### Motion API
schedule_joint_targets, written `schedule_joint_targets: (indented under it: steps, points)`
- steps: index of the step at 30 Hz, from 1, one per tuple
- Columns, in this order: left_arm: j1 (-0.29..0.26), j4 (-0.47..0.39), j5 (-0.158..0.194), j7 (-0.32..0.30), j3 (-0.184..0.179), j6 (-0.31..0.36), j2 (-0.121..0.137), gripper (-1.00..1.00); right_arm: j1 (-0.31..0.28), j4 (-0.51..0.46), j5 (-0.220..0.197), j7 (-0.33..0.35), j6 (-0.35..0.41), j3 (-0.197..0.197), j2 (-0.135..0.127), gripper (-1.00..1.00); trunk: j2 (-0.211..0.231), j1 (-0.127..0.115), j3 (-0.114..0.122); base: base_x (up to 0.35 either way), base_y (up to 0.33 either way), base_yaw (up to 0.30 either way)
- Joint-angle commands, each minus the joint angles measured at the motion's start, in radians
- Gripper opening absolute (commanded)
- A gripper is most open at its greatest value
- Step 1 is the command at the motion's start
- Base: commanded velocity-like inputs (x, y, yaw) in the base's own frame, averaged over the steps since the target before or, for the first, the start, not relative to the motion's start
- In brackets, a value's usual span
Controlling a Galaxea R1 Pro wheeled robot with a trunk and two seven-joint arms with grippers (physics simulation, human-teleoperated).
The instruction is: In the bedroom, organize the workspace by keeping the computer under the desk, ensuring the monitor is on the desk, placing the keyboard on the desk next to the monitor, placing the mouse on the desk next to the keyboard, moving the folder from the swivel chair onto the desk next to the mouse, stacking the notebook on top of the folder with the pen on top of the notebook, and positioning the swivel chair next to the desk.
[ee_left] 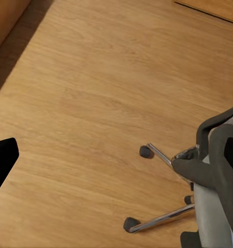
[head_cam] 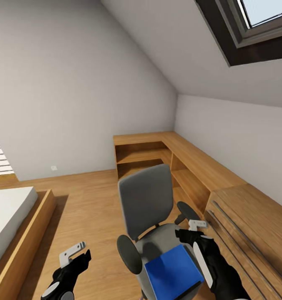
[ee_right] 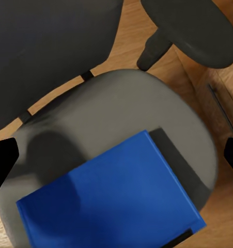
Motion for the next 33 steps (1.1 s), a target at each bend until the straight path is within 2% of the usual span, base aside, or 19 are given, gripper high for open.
schedule_joint_targets:
  steps: [1, 4, 8, 15, 17, 22, 24, 25, 28, 32, 33]
  points:
    - [0.0, -0.004, 0.006, 0.007, -0.002, 0.002, 0.001, 1.0, -0.001, 0.003, -0.008, -0.006, -0.001, -0.001, 0.001, 1.0, -0.001, 0.0, -0.001, 0.001, 0.0, 0.0]
    - [0.0, -0.009, 0.006, 0.008, -0.002, 0.002, 0.001, 1.0, -0.001, 0.023, -0.007, -0.006, -0.02, -0.001, 0.001, 1.0, -0.001, 0.0, -0.001, 0.0, 0.0, 0.0]
    - [0.0, -0.012, 0.006, 0.009, -0.001, 0.002, 0.001, 1.0, -0.001, 0.045, -0.006, -0.005, -0.057, 0.0, 0.0, 1.0, -0.029, 0.016, -0.014, 0.0, 0.0, 0.0]
    - [0.0, -0.013, 0.006, 0.009, 0.007, 0.002, 0.001, 1.0, -0.002, 0.061, 0.032, -0.005, -0.137, 0.002, 0.0, 1.0, -0.078, 0.042, -0.036, 0.0, 0.0, 0.0]
    - [0.0, -0.013, 0.006, 0.009, 0.009, 0.002, 0.001, 1.0, -0.002, 0.101, 0.049, -0.005, -0.165, 0.002, 0.001, 1.0, -0.092, 0.05, -0.042, 0.0, 0.0, 0.0]
    - [-0.001, -0.016, 0.006, 0.009, 0.01, 0.003, 0.001, 1.0, -0.01, 0.218, 0.06, -0.006, -0.218, 0.002, 0.002, 1.0, -0.127, 0.069, -0.058, 0.0, 0.0, 0.0]
    - [-0.001, -0.02, 0.006, 0.009, 0.011, 0.003, 0.001, 1.0, -0.031, 0.276, 0.062, -0.006, -0.241, 0.001, 0.002, 1.0, -0.141, 0.077, -0.064, 0.0, 0.0, 0.0]
    - [0.0, -0.023, 0.006, 0.009, 0.012, 0.003, 0.001, 1.0, -0.093, 0.351, 0.063, -0.007, -0.263, 0.0, 0.001, 1.0, -0.148, 0.081, -0.067, 0.0, 0.0, 0.0]
    - [0.0, -0.024, 0.006, 0.009, 0.012, 0.003, 0.001, 1.0, -0.151, 0.42, 0.063, -0.008, -0.271, -0.001, -0.001, 1.0, -0.169, 0.092, -0.076, 0.0, 0.0, 0.0]
    - [0.0, -0.025, 0.006, 0.009, 0.012, 0.003, 0.001, 1.0, -0.277, 0.582, 0.059, -0.009, -0.295, -0.003, -0.004, 1.0, -0.197, 0.108, -0.089, 0.0, 0.0, 0.0]
    - [-0.001, -0.026, 0.006, 0.009, 0.012, 0.003, 0.001, 1.0, -0.387, 0.721, 0.056, -0.009, -0.336, -0.007, -0.006, 1.0, -0.204, 0.111, -0.092, 0.0, 0.0, 0.0]
